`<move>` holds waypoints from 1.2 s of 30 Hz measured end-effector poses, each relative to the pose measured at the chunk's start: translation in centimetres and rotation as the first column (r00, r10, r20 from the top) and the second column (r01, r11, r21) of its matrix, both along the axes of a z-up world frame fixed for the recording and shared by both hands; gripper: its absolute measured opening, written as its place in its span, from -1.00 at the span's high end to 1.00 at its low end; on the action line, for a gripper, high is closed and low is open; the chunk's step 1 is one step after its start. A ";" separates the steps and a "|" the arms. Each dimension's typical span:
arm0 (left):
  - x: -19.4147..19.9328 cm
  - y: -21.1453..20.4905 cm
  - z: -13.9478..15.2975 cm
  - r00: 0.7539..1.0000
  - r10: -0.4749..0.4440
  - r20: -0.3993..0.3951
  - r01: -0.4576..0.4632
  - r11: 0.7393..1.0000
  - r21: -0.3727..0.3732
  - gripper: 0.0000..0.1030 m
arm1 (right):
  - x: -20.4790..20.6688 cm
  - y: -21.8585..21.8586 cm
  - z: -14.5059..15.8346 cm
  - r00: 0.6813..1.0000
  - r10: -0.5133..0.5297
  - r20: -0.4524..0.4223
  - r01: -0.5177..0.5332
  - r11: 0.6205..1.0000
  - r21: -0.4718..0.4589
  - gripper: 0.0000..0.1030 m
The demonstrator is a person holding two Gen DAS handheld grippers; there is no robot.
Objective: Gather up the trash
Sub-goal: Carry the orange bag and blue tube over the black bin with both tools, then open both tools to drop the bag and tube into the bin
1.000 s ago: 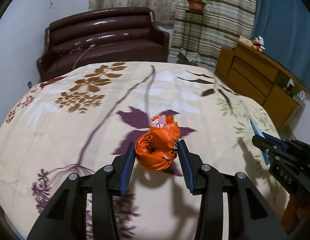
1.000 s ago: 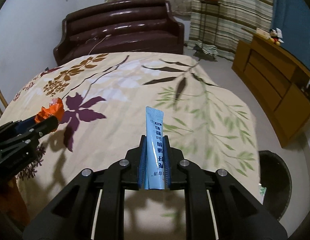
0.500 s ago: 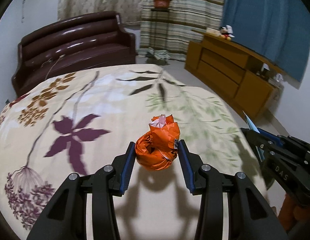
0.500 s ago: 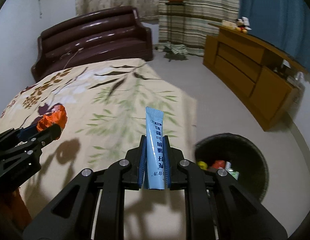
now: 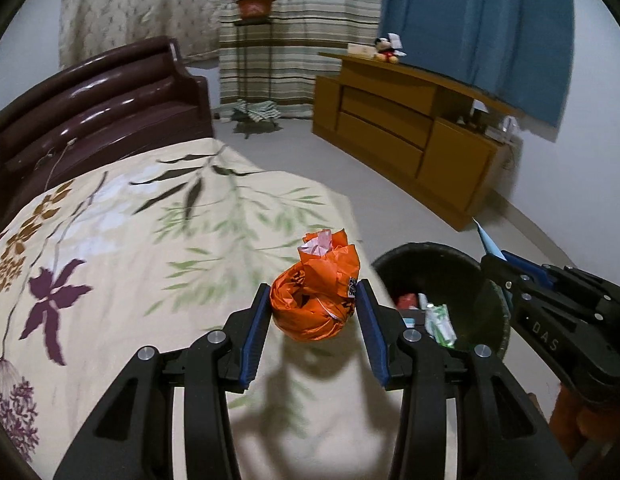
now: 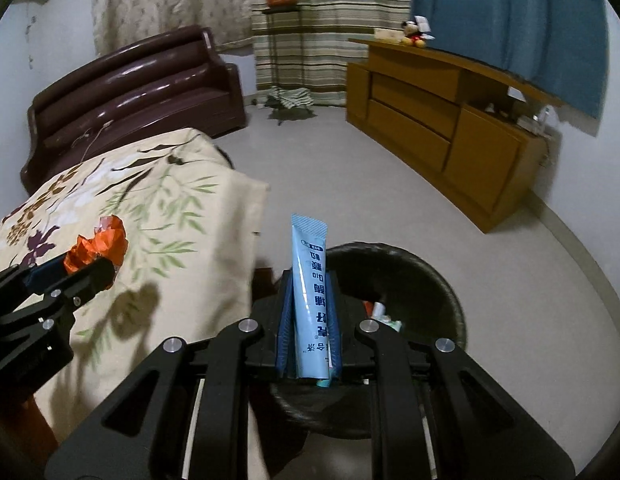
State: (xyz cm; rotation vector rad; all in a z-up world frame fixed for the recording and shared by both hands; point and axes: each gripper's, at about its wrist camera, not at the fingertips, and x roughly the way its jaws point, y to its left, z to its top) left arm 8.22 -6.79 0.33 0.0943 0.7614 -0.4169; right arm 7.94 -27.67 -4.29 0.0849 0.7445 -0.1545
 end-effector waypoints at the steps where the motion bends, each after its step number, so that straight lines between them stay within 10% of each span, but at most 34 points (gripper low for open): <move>1: 0.0 -0.6 -0.1 1.000 -0.008 0.000 0.008 1.000 0.001 0.16 | -0.1 -0.4 -0.1 1.000 -0.008 0.000 0.008 1.000 -0.001 0.70; 36: 2.4 -11.3 -2.2 0.995 -0.095 -0.019 0.096 0.992 0.079 0.07 | 0.4 -8.7 -2.9 0.989 -0.147 -0.014 0.148 0.988 0.034 0.65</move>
